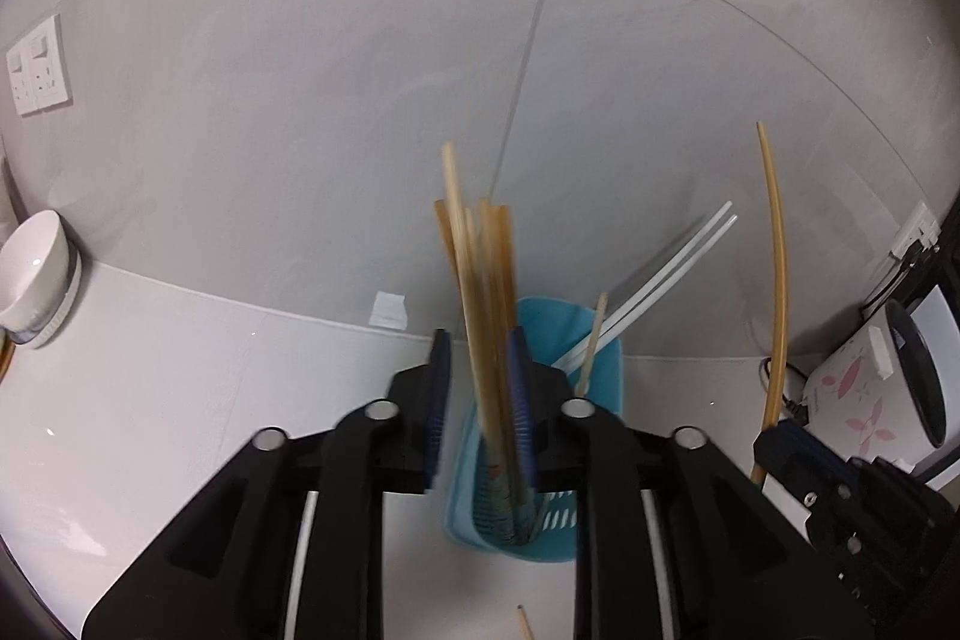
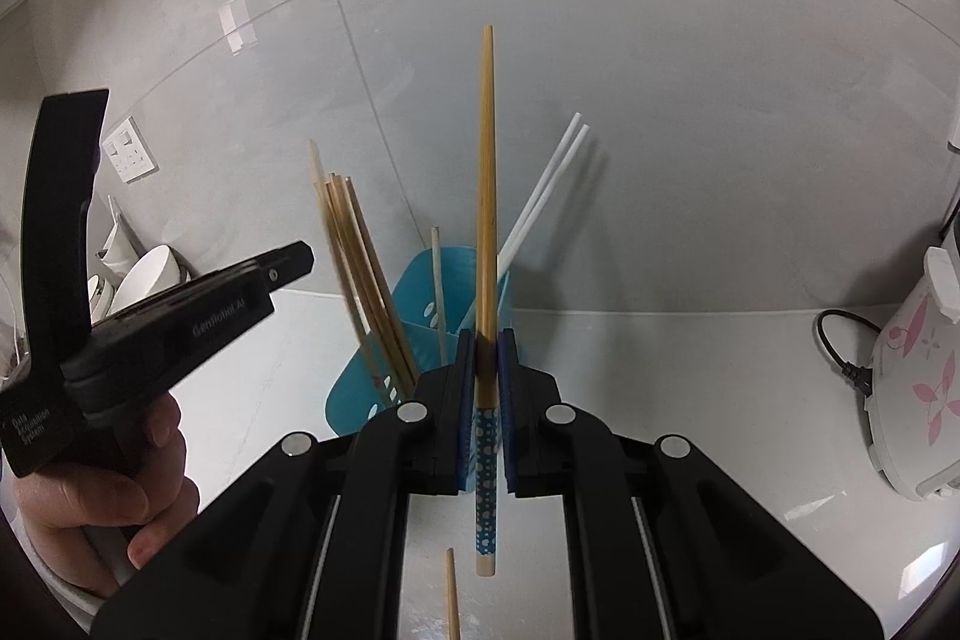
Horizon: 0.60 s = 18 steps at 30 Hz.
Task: Organize utensils
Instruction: 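Lower the left tool's chopstick into the holder and open the left tool, then lower the right tool's chopstick into the holder and open the right tool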
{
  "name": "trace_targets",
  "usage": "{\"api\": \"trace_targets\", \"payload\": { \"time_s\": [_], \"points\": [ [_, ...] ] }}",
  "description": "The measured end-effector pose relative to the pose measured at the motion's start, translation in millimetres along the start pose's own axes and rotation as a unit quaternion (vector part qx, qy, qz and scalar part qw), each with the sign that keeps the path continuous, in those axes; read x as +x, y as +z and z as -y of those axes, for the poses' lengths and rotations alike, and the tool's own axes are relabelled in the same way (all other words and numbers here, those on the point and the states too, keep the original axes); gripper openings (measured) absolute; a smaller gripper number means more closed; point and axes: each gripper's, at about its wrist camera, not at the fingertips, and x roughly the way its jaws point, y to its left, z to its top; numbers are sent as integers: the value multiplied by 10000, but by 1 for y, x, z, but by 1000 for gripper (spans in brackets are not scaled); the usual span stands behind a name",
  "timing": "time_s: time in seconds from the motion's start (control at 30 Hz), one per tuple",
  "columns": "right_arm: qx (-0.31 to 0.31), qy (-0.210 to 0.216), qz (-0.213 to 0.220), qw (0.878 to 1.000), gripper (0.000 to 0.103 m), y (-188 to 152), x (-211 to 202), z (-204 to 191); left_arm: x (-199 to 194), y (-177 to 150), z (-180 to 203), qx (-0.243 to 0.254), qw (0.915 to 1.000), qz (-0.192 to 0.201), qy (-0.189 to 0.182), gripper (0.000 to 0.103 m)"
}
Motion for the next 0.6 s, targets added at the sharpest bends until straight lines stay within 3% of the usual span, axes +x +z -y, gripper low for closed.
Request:
{"api": "trace_targets", "payload": {
  "time_s": [0.1,0.3,0.6],
  "points": [
    [-63,83,31,9999,7,2,4,-5,-7,-4,-10,35,10000,-14,80,45],
    [-216,373,208,9989,7,6,11,-16,-17,-14,-21,110,9998,-102,148,69],
    [-394,730,582,9949,7,11,24,-29,-18,-24,-40,42,9991,-263,316,88]
  ]
}}
